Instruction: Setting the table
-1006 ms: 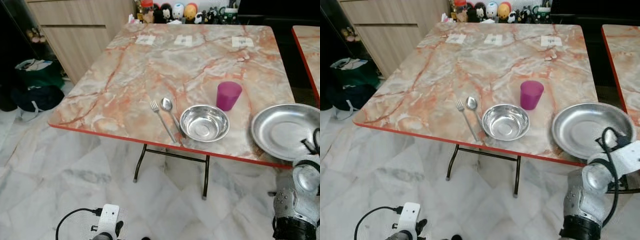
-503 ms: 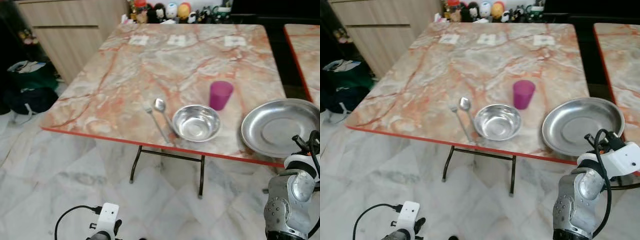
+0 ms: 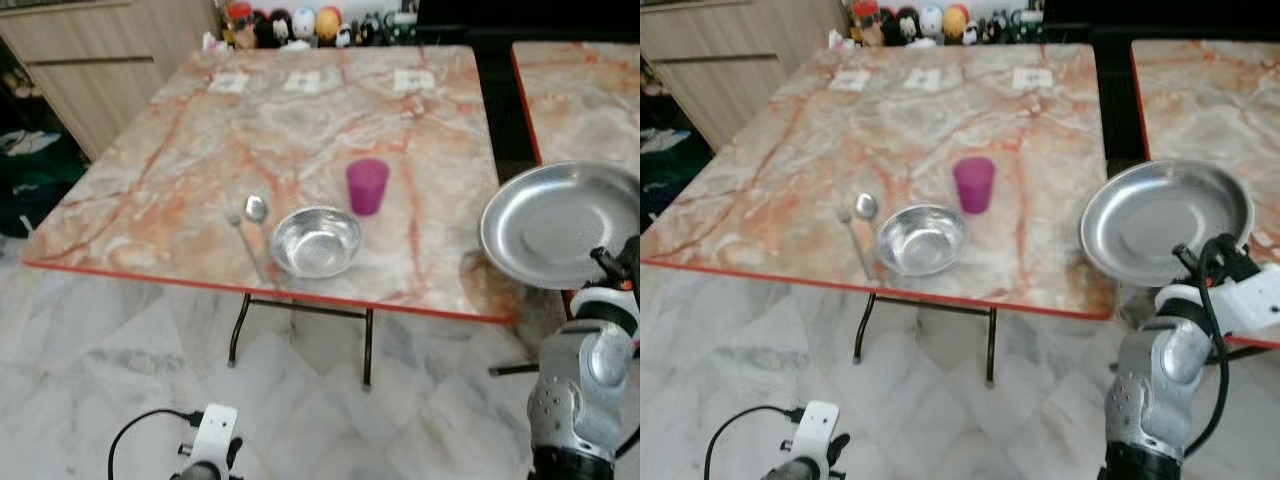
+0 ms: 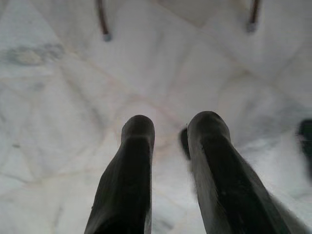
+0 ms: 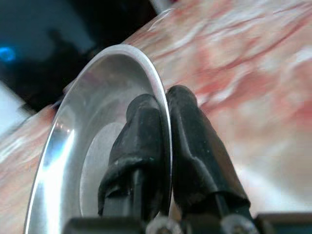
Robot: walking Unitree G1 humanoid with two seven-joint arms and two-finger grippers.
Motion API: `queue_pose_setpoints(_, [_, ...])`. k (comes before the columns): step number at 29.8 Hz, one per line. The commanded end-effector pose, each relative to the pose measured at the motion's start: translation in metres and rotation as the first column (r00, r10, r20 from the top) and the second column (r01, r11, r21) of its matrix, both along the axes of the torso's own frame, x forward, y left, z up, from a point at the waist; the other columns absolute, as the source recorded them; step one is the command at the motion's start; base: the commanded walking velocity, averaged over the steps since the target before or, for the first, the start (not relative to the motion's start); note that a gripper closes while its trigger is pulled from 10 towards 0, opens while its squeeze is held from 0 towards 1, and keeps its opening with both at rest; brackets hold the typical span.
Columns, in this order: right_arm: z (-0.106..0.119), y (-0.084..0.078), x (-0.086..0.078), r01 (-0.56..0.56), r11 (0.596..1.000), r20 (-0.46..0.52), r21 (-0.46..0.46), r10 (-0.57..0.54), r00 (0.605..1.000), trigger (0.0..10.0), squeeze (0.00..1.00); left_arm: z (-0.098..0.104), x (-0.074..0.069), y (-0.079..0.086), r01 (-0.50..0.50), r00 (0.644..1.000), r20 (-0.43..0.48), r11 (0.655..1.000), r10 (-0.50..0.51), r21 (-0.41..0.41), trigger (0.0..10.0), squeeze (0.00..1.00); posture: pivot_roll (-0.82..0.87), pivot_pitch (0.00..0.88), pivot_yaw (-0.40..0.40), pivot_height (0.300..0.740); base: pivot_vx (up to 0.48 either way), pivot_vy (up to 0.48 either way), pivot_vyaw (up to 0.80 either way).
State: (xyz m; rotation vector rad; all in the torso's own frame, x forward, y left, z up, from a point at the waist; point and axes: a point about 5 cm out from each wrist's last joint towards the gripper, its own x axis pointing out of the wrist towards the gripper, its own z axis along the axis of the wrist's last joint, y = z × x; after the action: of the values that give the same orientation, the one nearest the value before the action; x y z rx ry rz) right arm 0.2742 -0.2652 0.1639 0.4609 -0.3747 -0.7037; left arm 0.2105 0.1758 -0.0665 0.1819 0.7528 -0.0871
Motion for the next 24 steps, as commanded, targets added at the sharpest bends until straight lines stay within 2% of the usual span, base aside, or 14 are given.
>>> queue_pose_setpoints(1, [0.0127,-0.0002,0.0003,0.003,1.000,0.063,-0.002,-0.002,0.998,10.0,0.00,-0.0025,-0.0053,0.0066,0.003,1.000,-0.019,1.000,-0.002,0.023,10.0,0.00,-0.12,0.128,0.083,0.740,0.000,-0.465,0.00])
queue_pose_setpoints(4, [0.0119,-0.0008,0.0007,0.000,1.000,0.061,0.009,0.000,0.998,10.0,0.00,-0.0024,-0.0052,0.0066,0.003,1.000,-0.018,1.000,-0.003,0.023,10.0,0.00,-0.12,0.128,0.083,0.740,0.000,-0.469,0.00])
queue_pose_setpoints(11, [0.0111,0.0024,0.0026,-0.011,1.000,0.068,0.015,0.010,0.998,10.0,0.00,-0.0021,-0.0044,0.0061,0.006,1.000,-0.016,1.000,-0.006,0.027,10.0,0.00,-0.12,0.126,0.084,0.740,0.000,-0.468,-0.75])
queue_pose_setpoints(19, [0.0096,0.0018,0.0020,-0.007,1.000,0.067,0.029,0.005,0.998,10.0,0.00,-0.0018,-0.0041,0.0062,0.008,1.000,-0.015,1.000,-0.008,0.027,10.0,0.00,-0.12,0.126,0.086,0.740,0.000,-0.467,0.00])
queue_pose_setpoints(24, [0.0072,0.0012,0.0017,-0.007,0.999,0.054,0.033,0.006,0.999,10.0,0.00,-0.0018,-0.0040,0.0066,0.010,1.000,-0.016,1.000,-0.010,0.029,10.0,0.00,-0.13,0.129,0.088,0.740,0.000,-0.466,-0.76])
